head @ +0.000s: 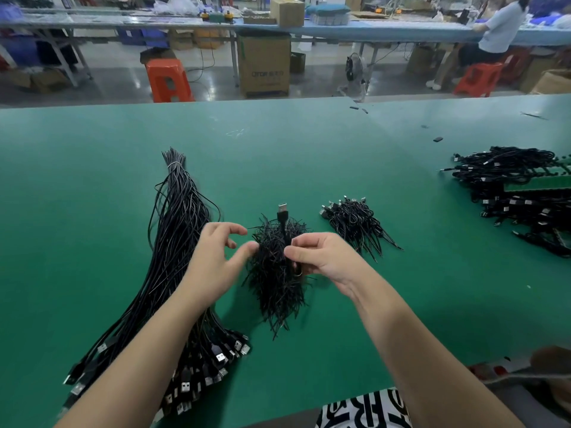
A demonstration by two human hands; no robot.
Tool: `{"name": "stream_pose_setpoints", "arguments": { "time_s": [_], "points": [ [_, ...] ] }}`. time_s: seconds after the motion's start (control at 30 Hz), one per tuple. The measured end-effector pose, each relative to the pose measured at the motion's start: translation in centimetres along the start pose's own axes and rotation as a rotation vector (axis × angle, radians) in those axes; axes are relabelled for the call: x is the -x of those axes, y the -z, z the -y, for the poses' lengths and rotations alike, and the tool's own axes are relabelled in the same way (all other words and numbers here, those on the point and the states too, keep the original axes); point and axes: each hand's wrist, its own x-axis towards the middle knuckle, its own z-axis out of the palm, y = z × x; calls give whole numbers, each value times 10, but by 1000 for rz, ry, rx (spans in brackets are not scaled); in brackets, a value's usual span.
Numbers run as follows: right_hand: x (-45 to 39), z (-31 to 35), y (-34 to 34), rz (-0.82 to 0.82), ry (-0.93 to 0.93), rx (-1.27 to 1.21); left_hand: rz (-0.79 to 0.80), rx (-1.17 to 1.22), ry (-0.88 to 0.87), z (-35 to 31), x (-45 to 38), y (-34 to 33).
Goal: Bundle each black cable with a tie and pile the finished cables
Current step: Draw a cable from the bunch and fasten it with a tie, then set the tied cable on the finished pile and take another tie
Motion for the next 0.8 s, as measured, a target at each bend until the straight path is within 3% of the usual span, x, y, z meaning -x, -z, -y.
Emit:
{"name": "stream_pose_setpoints", "arguments": {
  "time_s": [0.1, 0.2, 0.3, 0.5, 0.8],
  "points": [
    [-16, 10, 32, -294, -11, 457, -147, -418, 116, 45, -13, 2],
    [-39, 21, 72, -518, -34, 657, -81, -678, 274, 88, -15, 1],
    [-68, 26, 111, -596, -135, 673, -13, -702, 344, 110, -8, -8],
    [-111, 18, 157, -697, -366, 681, -103, -693, 303, 114, -3, -14],
    [-139, 6, 162, -709, -408, 1049, -163, -672, 288, 119, -2, -18]
  ]
}}
